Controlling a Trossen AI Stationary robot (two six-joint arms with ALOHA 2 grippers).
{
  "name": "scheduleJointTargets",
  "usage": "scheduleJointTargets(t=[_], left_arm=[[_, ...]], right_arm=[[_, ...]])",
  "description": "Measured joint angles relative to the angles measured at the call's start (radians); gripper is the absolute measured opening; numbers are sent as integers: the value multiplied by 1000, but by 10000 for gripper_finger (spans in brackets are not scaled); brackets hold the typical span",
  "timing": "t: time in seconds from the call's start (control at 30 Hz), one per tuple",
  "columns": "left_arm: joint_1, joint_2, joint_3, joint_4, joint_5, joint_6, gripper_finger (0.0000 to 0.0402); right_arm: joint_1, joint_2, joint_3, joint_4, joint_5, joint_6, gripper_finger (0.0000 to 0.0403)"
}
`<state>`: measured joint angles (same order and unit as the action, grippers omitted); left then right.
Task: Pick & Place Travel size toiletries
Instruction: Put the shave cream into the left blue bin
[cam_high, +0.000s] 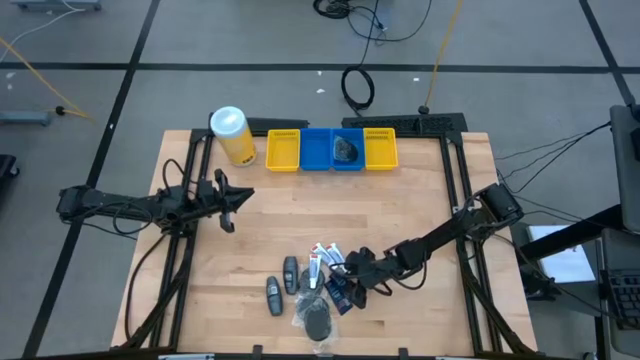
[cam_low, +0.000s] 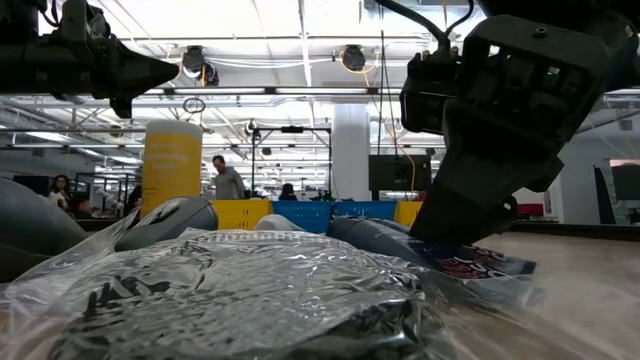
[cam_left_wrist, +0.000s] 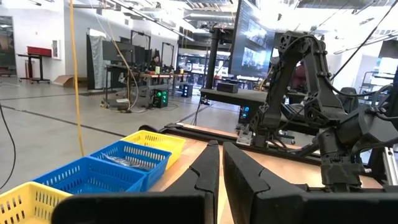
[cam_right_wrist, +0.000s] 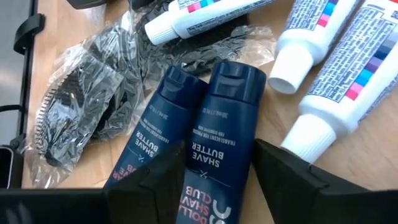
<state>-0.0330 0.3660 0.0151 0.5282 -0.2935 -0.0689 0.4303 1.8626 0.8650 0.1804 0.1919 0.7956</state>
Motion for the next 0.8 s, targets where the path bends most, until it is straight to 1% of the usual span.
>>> scheduleJointTargets(t=[0.2,0.37,0.53,0.67,0.73,0.8], left_arm=[[0,0,0,0,0,0,21],[0,0,0,0,0,0,21],[0,0,0,0,0,0,21],[0,0,0,0,0,0,21],[0,0,0,0,0,-10,21],[0,0,0,0,0,-16,21]], right_arm=[[-14,28,-1,-13,-9,-31,151],[-18,21,-2,-11,-10,-77,127],[-19,9,-2,-6,-12,-94,76],[-19,-5,-2,50,-17,-144,31],[-19,-7,-4,84,-18,-176,21],[-19,-26,-4,87,-15,-206,20]])
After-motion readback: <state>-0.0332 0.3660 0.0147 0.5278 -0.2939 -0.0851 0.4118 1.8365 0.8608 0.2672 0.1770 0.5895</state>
